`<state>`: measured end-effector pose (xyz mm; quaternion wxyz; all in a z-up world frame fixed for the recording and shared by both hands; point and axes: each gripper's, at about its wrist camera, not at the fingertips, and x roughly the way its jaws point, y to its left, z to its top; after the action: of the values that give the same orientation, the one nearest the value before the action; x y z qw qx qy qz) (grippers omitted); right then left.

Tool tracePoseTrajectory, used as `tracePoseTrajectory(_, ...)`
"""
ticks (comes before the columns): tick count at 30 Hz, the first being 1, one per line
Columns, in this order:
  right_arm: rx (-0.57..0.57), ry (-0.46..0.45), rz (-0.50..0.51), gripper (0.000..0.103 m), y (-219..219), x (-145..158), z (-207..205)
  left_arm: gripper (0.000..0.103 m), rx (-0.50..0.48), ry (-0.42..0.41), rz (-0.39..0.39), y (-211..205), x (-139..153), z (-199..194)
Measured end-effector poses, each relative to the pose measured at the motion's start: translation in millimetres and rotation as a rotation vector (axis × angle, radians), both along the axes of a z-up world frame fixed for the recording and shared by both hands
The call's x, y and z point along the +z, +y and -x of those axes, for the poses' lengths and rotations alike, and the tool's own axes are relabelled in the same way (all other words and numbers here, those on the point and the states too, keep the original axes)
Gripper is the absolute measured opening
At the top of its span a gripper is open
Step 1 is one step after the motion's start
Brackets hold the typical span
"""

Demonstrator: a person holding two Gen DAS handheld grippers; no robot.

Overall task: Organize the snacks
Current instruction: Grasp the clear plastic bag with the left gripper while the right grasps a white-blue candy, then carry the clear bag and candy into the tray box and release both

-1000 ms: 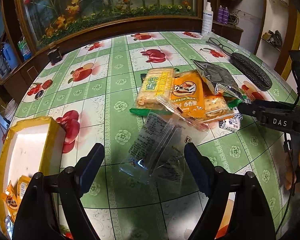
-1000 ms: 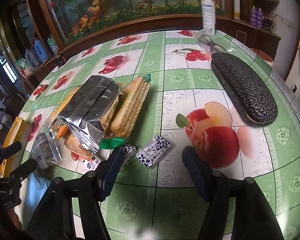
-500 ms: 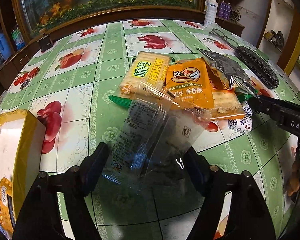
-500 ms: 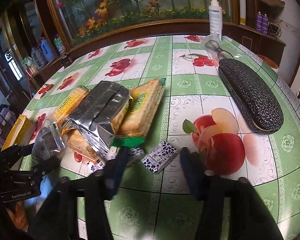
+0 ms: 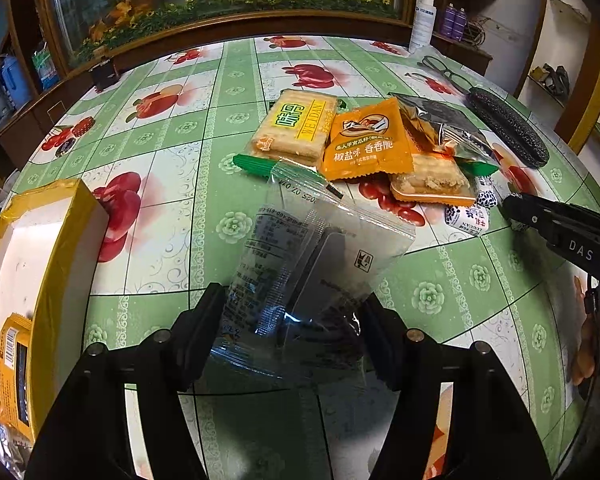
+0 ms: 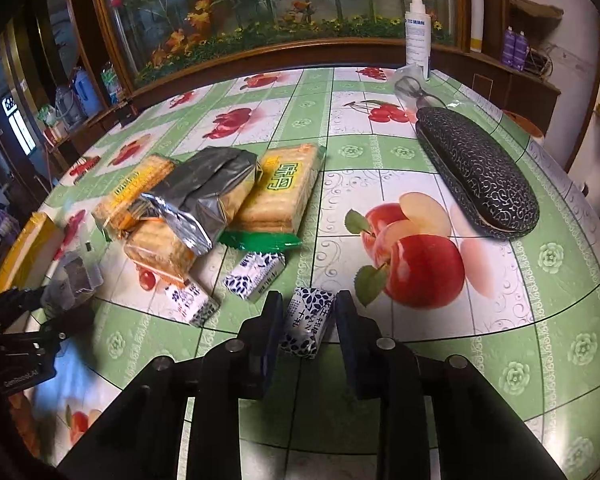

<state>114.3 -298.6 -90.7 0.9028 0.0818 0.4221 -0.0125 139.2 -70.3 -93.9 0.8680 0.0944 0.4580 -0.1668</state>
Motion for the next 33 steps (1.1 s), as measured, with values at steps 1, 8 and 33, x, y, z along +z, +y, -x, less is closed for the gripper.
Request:
tracePoseTrajectory(1,0.004,0.002,0.018,0.029,2.2,-0.3,-0.1,0.065,0.000,0.000,0.001,0.4,-0.2,1.9)
tracePoseTrajectory(8,0.005,-0.025,-0.012,0.020,1.7,7.5,16.5,0.045,0.018,-0.022,0.047,15.0,11.8,11.7)
tracePoseTrajectory(33,0.519,-0.182,-0.203,0.019,211.2,86.6,36.1,0.041,0.369,-0.186,0.095,177.7,75.7,77.2)
